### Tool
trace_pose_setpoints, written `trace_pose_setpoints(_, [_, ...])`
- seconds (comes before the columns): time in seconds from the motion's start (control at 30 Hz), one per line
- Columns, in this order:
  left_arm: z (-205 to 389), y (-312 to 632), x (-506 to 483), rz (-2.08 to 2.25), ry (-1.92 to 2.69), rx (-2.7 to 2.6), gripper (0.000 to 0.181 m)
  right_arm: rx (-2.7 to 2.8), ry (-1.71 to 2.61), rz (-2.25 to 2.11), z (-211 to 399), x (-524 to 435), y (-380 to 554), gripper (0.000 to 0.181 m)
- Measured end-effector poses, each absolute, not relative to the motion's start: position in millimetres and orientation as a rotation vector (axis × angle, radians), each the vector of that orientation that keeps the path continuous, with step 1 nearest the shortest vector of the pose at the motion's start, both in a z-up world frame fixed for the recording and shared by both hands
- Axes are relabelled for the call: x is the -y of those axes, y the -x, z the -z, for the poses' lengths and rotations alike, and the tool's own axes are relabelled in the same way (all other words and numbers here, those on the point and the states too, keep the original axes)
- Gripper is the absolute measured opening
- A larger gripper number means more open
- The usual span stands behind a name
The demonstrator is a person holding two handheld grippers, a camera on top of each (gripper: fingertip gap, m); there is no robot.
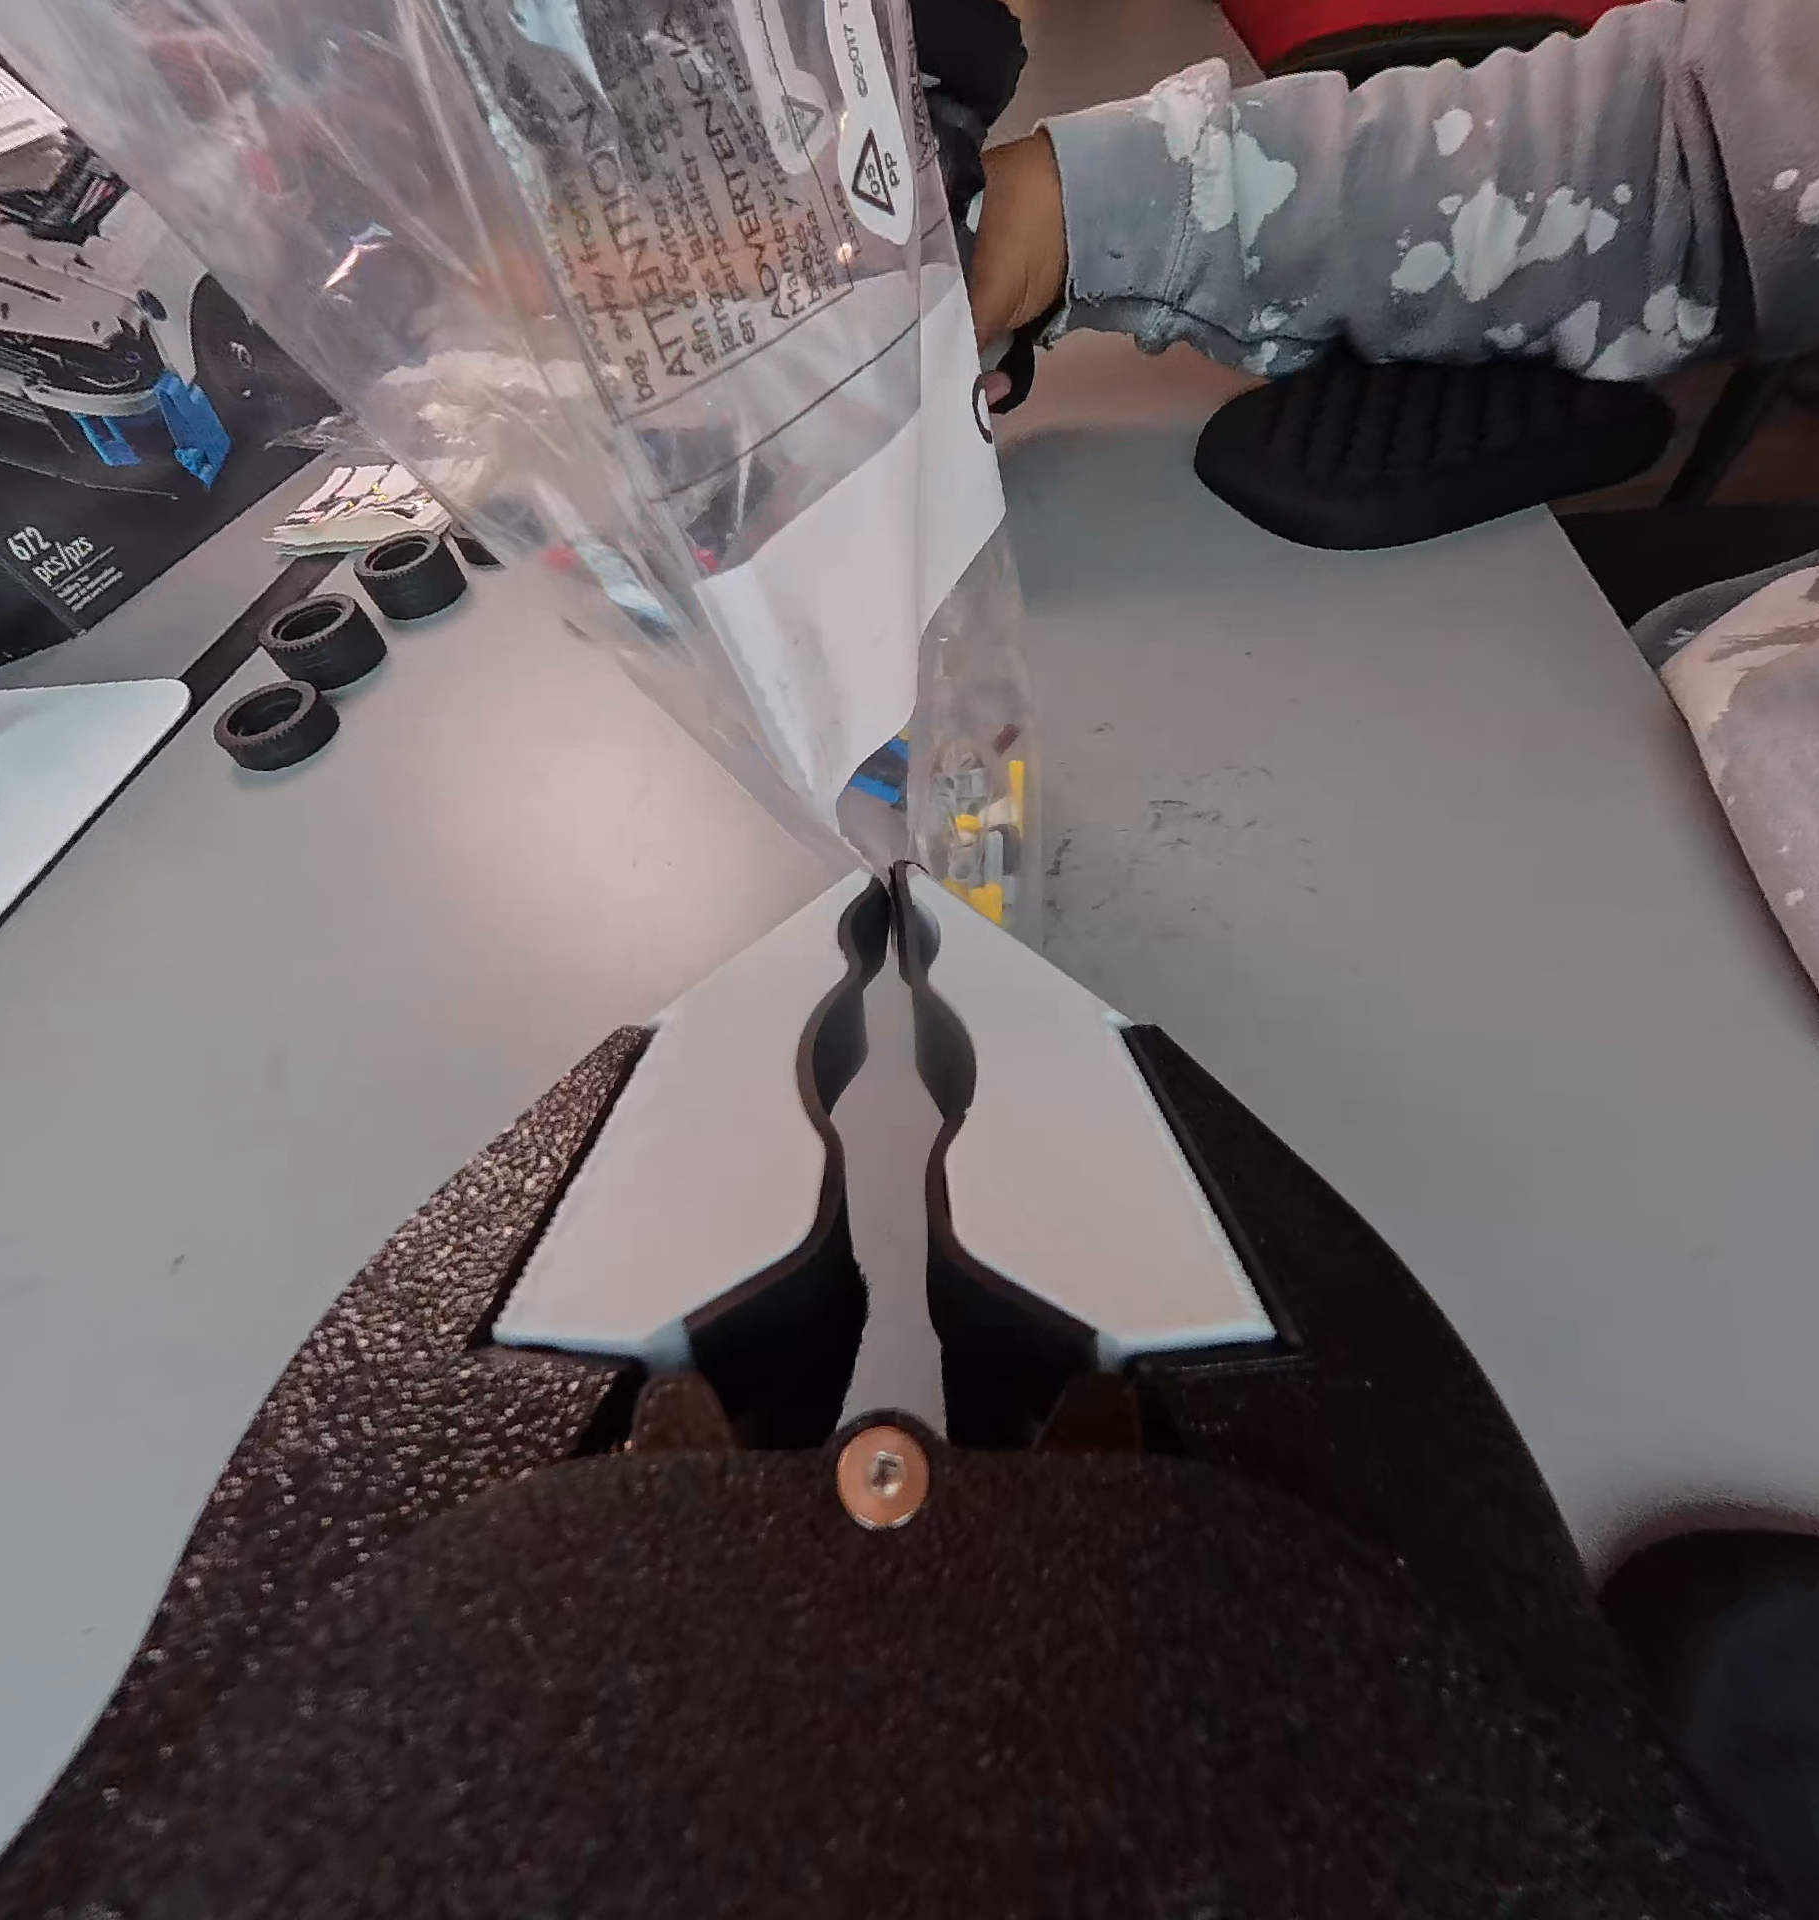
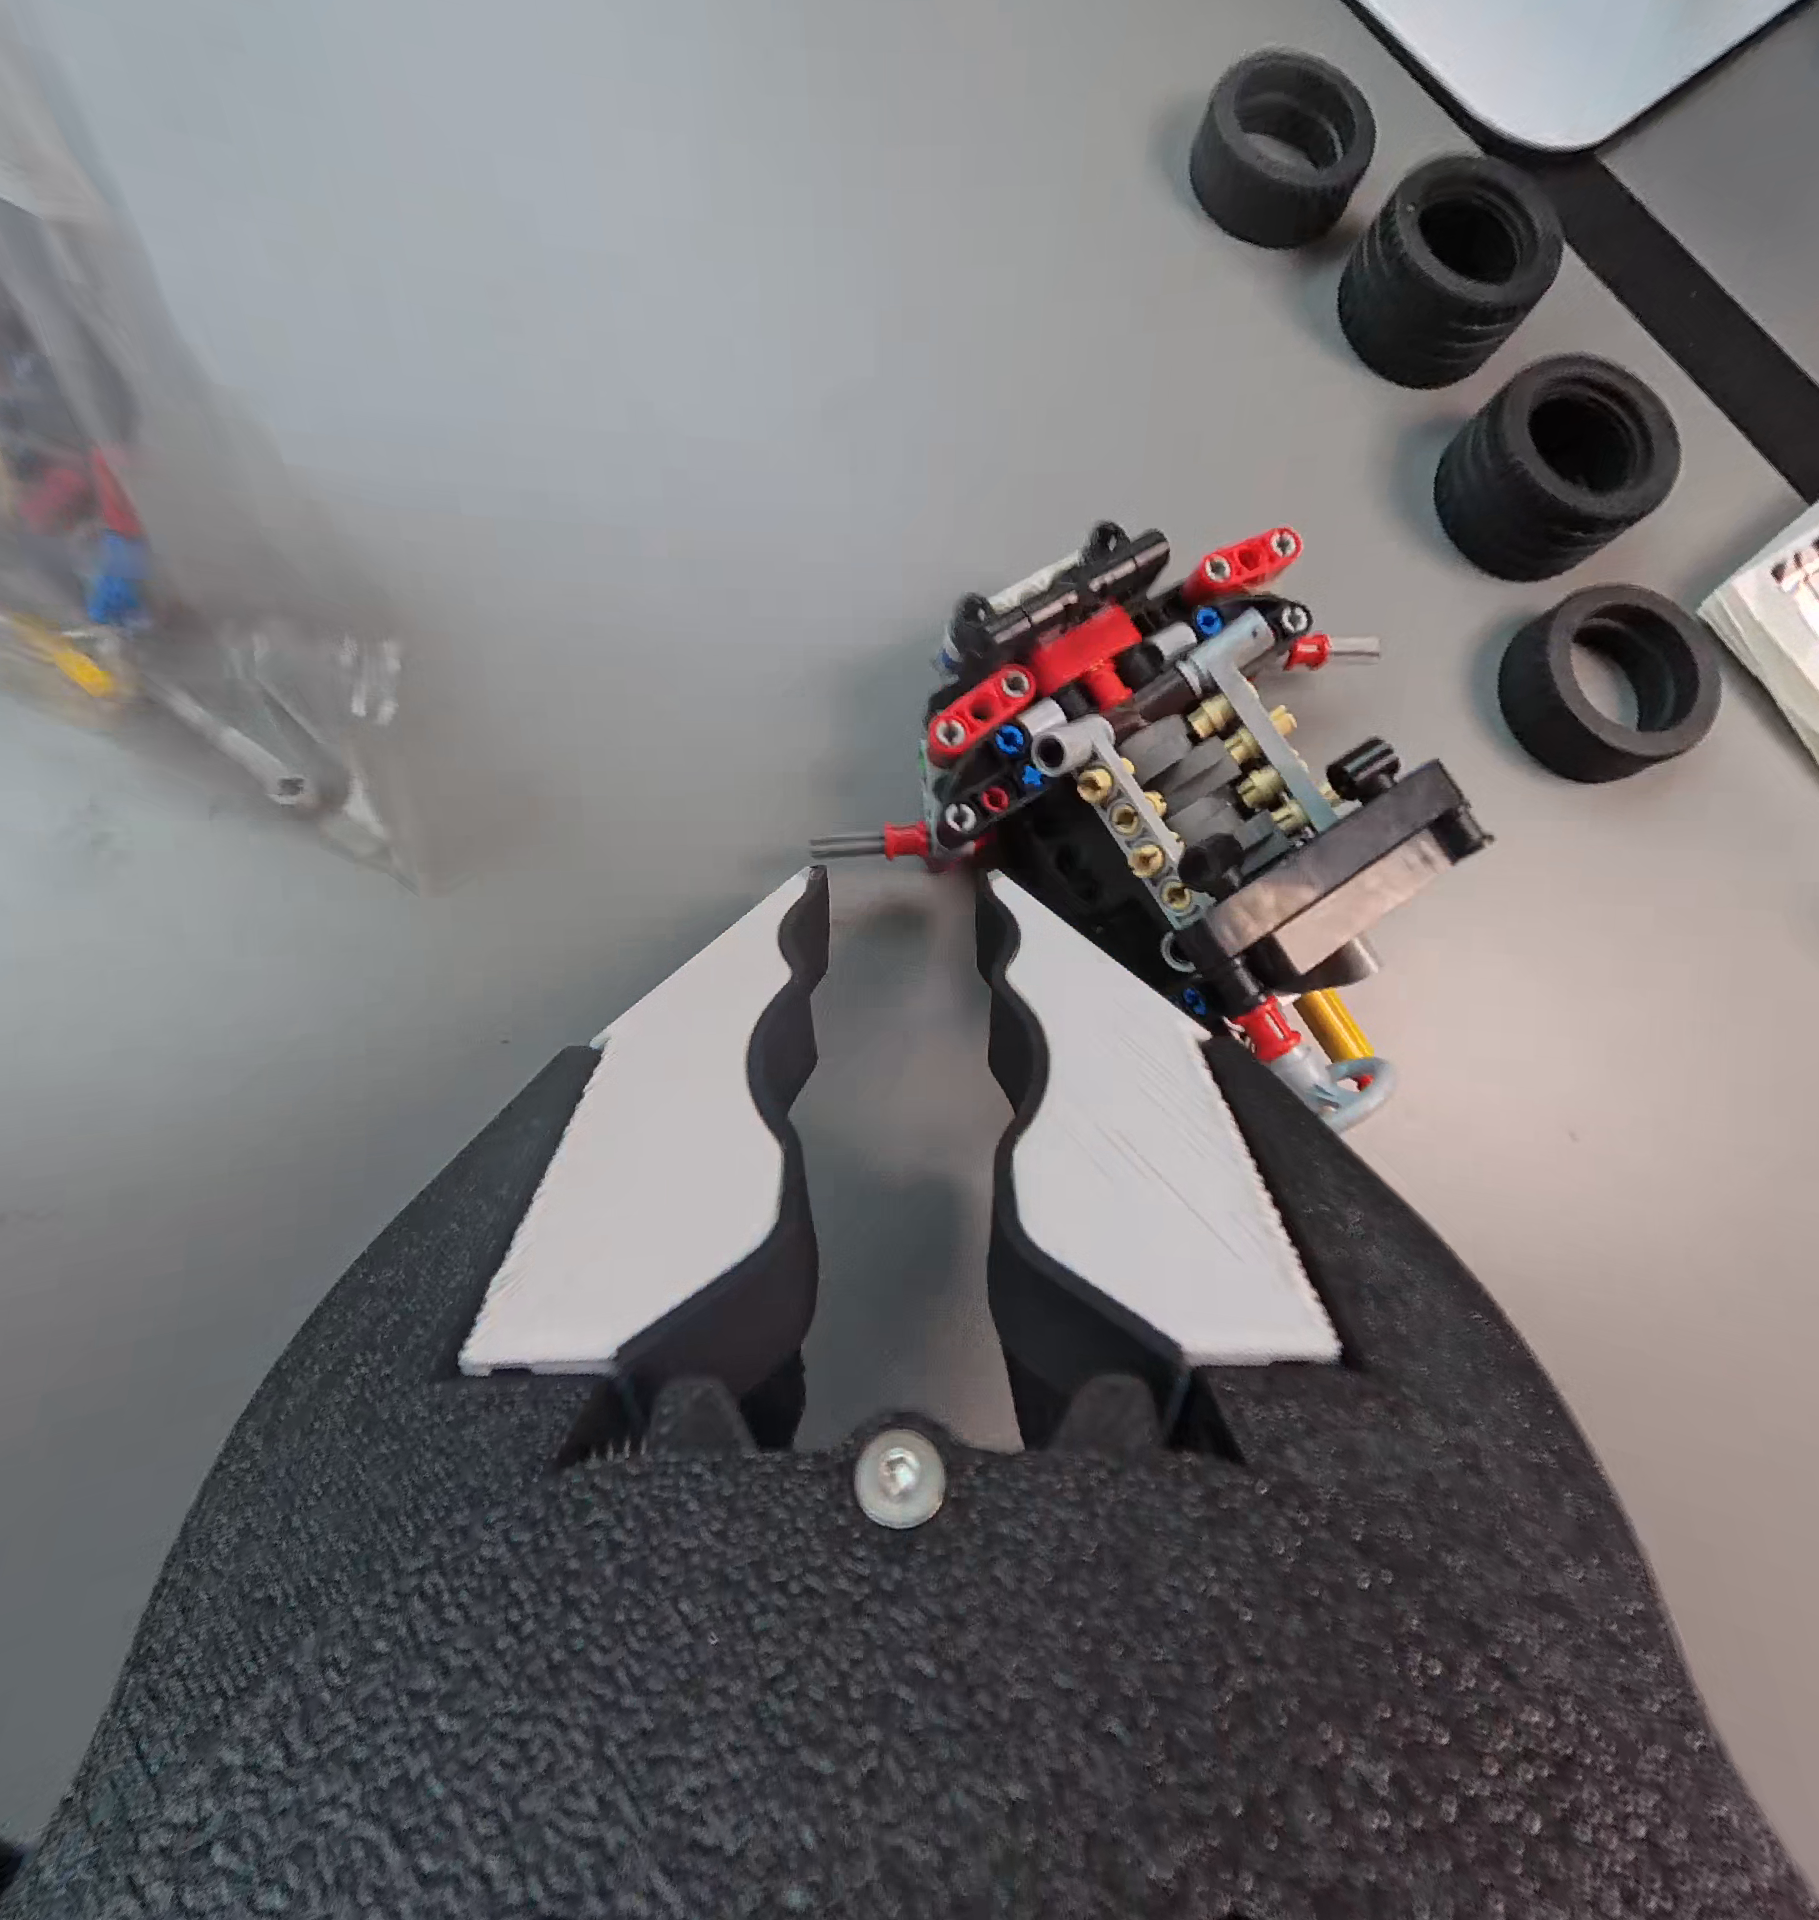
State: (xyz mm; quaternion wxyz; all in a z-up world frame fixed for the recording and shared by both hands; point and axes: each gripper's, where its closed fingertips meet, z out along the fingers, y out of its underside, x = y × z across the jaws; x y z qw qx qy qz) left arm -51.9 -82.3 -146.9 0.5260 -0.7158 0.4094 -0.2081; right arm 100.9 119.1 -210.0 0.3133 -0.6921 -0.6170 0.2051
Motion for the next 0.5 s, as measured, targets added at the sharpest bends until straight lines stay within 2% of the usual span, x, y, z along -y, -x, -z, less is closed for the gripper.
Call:
trace_pose_setpoints(0.07, [147, 52, 83, 0.460, 1.700, -0.998, 0.000, 1.666, 1.676, -0.711, 180, -90, -89, 0.028])
trace_pose_setpoints(0.17, [145, 47, 86, 0.414, 1.641, -1.059, 0.000, 1.676, 1.402, -0.964, 134, -41, -76, 0.044])
trace_pose_setpoints(0.23, [144, 44, 89, 0.374, 1.597, -1.108, 0.000, 1.667, 1.335, -1.003, 127, -30, -72, 0.053])
trace_pose_setpoints(0.3, [144, 42, 92, 0.333, 1.567, -1.147, 0.000, 1.623, 1.296, -1.131, 124, -25, -69, 0.053])
trace_pose_setpoints(0.37, [144, 42, 92, 0.329, 1.569, -1.146, 0.000, 1.592, 1.249, -1.325, 117, -13, -71, 0.045])
trace_pose_setpoints(0.5, [145, 46, 88, 0.344, 1.588, -1.110, 0.000, 1.611, 1.164, -1.399, 109, 0, -77, 0.012])
